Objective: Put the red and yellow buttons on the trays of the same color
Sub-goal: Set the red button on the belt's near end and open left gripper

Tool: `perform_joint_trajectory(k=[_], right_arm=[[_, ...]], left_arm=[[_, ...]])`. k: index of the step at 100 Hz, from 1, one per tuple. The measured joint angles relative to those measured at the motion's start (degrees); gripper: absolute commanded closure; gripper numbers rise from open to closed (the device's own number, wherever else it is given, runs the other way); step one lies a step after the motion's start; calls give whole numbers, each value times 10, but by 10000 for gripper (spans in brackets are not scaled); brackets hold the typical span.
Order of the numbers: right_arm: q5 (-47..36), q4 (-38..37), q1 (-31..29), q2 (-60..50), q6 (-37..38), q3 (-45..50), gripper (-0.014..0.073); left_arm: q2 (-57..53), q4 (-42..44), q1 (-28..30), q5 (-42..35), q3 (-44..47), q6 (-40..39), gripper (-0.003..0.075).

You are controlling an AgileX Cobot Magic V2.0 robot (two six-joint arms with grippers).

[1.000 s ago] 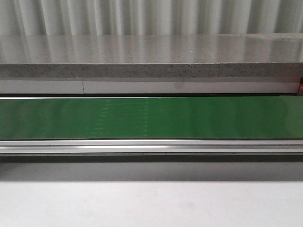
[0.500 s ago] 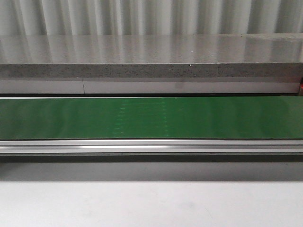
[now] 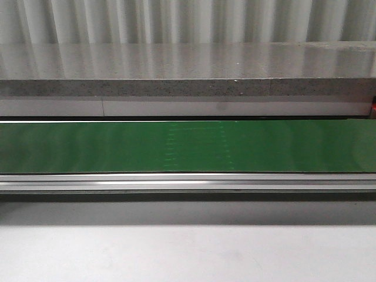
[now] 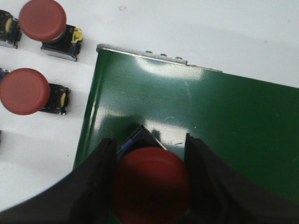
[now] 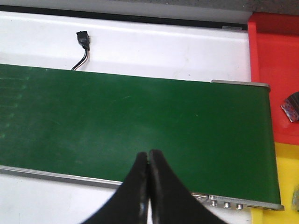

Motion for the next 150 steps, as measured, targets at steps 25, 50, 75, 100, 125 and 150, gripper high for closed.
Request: perform_joint_trajectory(k=[25,50,75,100,125,150], right_arm=[[0,0,0,0,0,0,661],[0,0,0,0,0,0,661],[0,0,0,0,0,0,661],[0,0,0,0,0,0,661],[0,0,0,0,0,0,661],[0,0,0,0,0,0,661]], left_arm=[[16,1,0,12,0,4,569],[16,-1,0,20,0,5,10],[-9,-4,0,16,0,5,76],[-78,2,34,9,-2,-18,82],[-89,37,132,6,38,-51,82],[-77,54,219,-31,105,-53,82]])
